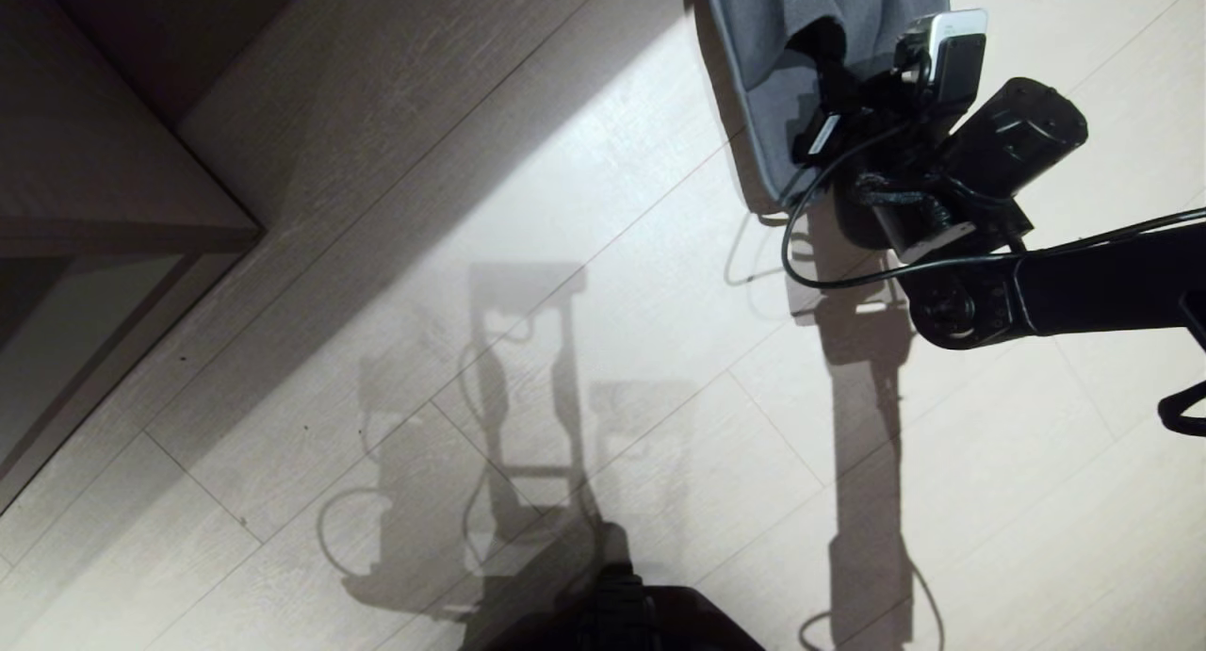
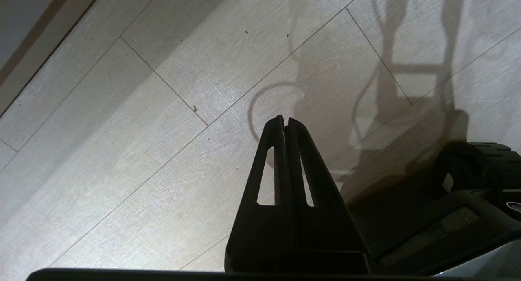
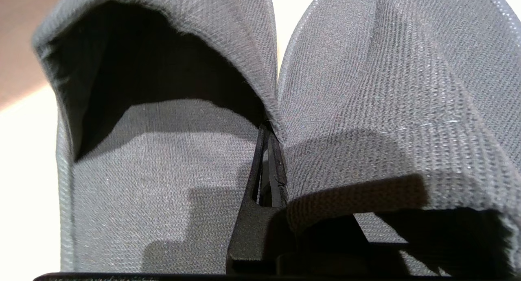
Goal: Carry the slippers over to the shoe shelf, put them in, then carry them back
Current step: Pick up the slippers on the floor
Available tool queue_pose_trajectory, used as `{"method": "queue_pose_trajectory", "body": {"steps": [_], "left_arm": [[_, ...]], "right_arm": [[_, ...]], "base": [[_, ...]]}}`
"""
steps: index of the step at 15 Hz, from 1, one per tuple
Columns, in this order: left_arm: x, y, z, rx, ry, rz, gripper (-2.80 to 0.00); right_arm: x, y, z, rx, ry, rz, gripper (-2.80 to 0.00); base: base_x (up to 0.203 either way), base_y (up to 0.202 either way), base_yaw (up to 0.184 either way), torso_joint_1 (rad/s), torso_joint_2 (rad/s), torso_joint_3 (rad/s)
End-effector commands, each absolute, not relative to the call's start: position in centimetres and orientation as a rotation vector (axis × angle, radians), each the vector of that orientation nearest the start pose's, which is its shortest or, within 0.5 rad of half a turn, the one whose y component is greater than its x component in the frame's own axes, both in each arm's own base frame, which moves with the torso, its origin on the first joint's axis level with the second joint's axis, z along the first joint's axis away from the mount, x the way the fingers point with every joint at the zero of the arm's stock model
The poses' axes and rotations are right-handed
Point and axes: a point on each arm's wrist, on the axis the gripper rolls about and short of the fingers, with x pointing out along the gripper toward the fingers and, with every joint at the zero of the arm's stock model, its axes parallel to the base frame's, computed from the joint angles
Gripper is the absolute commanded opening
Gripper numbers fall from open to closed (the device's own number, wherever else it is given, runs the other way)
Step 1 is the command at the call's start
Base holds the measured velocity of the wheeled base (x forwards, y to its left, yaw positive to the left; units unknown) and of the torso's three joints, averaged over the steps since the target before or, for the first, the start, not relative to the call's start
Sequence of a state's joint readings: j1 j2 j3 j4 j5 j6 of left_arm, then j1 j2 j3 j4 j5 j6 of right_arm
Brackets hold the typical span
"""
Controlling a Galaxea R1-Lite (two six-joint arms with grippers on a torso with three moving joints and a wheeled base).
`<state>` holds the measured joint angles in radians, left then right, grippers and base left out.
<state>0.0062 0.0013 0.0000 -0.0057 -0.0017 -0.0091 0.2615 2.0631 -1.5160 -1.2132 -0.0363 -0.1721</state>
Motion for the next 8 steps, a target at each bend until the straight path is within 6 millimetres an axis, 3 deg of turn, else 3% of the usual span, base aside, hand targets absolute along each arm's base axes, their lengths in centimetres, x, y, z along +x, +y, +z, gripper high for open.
{"method": "queue_pose_trajectory", "body": {"steps": [1,5,8], "left_arm": [[-2.3,0.0,7.6,-0.009,-0.006,0.005,-2.80],[-2.3,0.0,7.6,-0.009,-0.005,0.006,-2.80],[-2.3,0.0,7.6,-0.009,-0.005,0.005,-2.80]], "right_arm": [[36.9,10.1,32.6,-0.059,-0.726,0.165,-2.80],[32.5,9.7,34.1,-0.063,-0.678,0.211,-2.80],[27.7,8.4,35.4,-0.069,-0.624,0.222,-2.80]], "base": [[0.000,0.000,0.000,0.000,0.00,0.000],[0.000,0.000,0.000,0.000,0.00,0.000],[0.000,0.000,0.000,0.000,0.00,0.000]]}}
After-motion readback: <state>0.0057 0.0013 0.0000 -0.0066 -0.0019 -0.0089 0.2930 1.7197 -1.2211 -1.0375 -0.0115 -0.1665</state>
